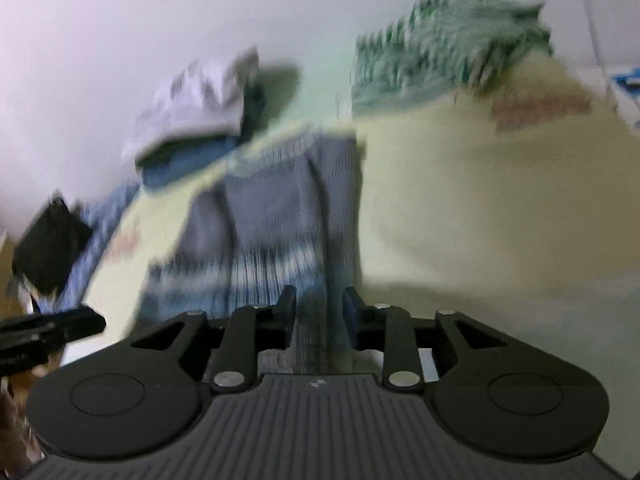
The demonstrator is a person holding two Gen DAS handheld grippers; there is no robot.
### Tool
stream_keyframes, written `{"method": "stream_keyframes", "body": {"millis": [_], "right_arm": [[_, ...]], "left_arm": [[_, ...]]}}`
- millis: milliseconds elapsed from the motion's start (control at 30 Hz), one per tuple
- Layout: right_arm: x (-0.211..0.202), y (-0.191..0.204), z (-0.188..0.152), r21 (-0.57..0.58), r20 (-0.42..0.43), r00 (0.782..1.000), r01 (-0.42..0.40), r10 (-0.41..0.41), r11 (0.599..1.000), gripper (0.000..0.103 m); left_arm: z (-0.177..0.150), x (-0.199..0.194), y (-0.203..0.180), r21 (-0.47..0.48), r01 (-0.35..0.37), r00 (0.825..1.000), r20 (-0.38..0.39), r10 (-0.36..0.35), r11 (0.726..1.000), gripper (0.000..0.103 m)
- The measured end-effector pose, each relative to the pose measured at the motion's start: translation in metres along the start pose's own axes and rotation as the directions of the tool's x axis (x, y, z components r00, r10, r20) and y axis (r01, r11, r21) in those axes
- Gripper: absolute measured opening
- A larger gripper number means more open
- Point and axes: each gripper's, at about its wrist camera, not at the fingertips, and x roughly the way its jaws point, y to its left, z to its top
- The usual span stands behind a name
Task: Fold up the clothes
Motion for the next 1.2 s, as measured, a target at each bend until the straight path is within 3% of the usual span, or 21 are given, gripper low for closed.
{"method": "stream_keyframes", "body": {"millis": [67,167,233,333,400,467,567,767,933,1067,1200], "right_arm": [[0.004,0.009,0.004,-0.034,-0.012,0.997,-0.073,0.072,0.997,0.03],[0.027,0.033,-0.002,-0.216,-0.067,0.998,-0.021,0.007,0.976,0.027],[0.041,0.04,-0.007,-0.329,-0.056,0.996,0.047,-0.07,0.943,0.025],[0.05,0.031,-0.005,-0.323,-0.034,0.995,0.082,-0.098,0.943,0.023],[0.052,0.03,-0.005,-0.319,-0.029,0.994,0.087,-0.102,0.944,0.022],[0.055,0.029,-0.005,-0.315,-0.024,0.994,0.093,-0.106,0.945,0.022],[0.057,0.028,-0.004,-0.309,-0.018,0.994,0.1,-0.111,0.946,0.023],[0.044,0.028,0.007,-0.245,-0.031,0.992,0.113,-0.124,0.963,0.026],[0.018,0.035,-0.001,-0.229,-0.014,0.997,0.067,-0.073,0.971,0.027],[0.034,0.032,-0.014,-0.236,-0.086,0.991,0.079,-0.102,0.969,0.027],[0.038,0.021,-0.016,-0.201,-0.055,0.996,0.055,-0.068,0.978,0.024]], "left_arm": [[0.006,0.016,-0.011,0.018,0.014,1.0,-0.023,-0.014,1.0,0.032],[0.01,0.051,-0.022,0.029,-0.033,0.996,-0.08,0.036,0.999,0.032],[0.012,0.073,-0.018,-0.004,-0.061,0.991,-0.123,0.061,0.998,0.038],[0.013,0.081,-0.012,-0.018,-0.091,0.99,-0.113,0.088,0.996,0.051],[0.011,0.083,-0.008,-0.023,-0.124,0.985,-0.12,0.121,0.992,0.075],[0.011,0.09,0.003,-0.082,-0.134,0.982,-0.146,0.121,0.988,0.081],[0.012,0.092,0.014,-0.156,-0.111,0.981,-0.177,0.083,0.981,0.081],[0.012,0.089,0.006,-0.127,-0.142,0.977,-0.178,0.118,0.982,0.081],[0.011,0.089,0.009,-0.149,-0.149,0.974,-0.191,0.119,0.978,0.084],[0.012,0.089,0.007,-0.141,-0.164,0.971,-0.196,0.135,0.976,0.086],[0.012,0.089,0.007,-0.135,-0.171,0.969,-0.2,0.142,0.976,0.087]]}}
